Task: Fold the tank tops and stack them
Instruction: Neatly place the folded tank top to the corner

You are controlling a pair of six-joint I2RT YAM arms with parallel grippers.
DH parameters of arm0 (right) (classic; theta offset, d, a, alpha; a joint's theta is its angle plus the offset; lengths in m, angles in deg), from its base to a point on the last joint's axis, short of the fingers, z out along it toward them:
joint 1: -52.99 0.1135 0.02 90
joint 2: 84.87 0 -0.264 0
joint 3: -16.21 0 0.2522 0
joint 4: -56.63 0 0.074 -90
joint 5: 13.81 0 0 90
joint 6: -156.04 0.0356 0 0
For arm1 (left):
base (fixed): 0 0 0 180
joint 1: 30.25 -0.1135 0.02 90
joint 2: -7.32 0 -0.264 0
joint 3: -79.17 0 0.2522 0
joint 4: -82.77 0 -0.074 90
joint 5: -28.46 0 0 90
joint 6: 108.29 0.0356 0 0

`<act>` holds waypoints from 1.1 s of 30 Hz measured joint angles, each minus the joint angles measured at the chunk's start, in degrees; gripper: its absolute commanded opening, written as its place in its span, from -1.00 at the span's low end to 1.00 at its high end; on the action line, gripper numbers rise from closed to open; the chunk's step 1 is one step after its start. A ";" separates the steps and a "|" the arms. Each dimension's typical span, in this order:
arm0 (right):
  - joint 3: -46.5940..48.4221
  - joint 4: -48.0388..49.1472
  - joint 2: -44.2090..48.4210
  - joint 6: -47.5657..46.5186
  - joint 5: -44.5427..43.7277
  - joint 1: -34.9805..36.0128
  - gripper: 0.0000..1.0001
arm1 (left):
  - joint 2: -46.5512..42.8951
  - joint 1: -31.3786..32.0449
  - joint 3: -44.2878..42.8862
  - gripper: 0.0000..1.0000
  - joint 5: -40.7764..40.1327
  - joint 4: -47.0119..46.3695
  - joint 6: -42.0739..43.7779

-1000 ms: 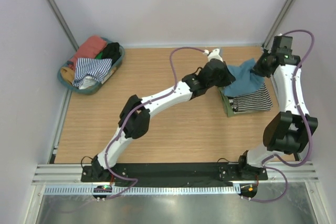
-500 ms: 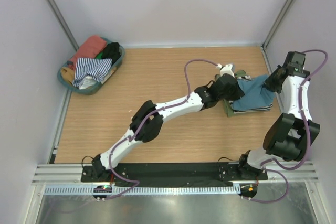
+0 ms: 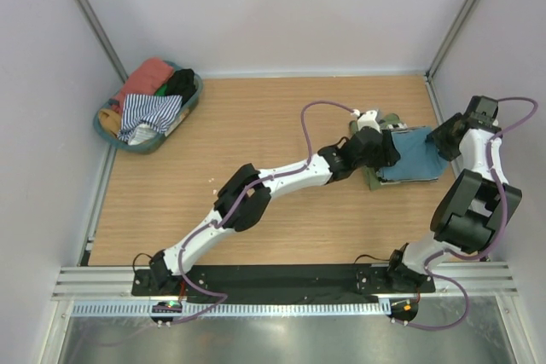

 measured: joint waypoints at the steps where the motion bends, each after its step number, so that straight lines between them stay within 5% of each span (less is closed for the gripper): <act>1: 0.00 0.33 -0.09 0.20 -0.33 -0.09 0.24 | -0.09 0.04 0.59 0.21 -0.52 -0.24 0.24; 5: 0.22 1.46 -0.04 0.87 -1.38 -0.13 0.41 | -1.57 0.20 4.96 0.32 -4.55 -0.24 2.67; 8: 1.79 0.50 -0.04 1.53 -2.97 -0.13 0.84 | -3.28 0.13 6.54 0.36 -7.26 0.61 4.39; 11: 4.72 0.07 0.00 1.75 -4.26 -0.13 0.82 | -6.12 -0.33 7.72 0.60 -8.48 0.92 5.09; 17: 6.95 -0.42 3.80 1.62 -2.16 -0.17 0.32 | -12.85 -1.18 9.18 0.64 -8.94 0.37 5.88; 21: 6.54 -0.26 8.09 1.84 4.26 -0.17 -0.36 | -16.94 -1.95 11.52 0.64 -8.63 0.17 5.70; 24: 3.54 1.66 11.02 3.02 11.54 -0.17 -0.69 | -20.13 -2.80 15.21 0.62 -7.39 0.09 4.68; 29: -8.96 10.88 13.88 8.55 25.05 -0.17 -0.96 | -25.66 -6.45 23.78 0.62 -5.49 0.48 2.89; 33: -21.53 24.55 13.62 17.35 33.24 -0.17 -0.98 | -29.64 -9.35 30.10 0.61 -5.09 0.37 2.29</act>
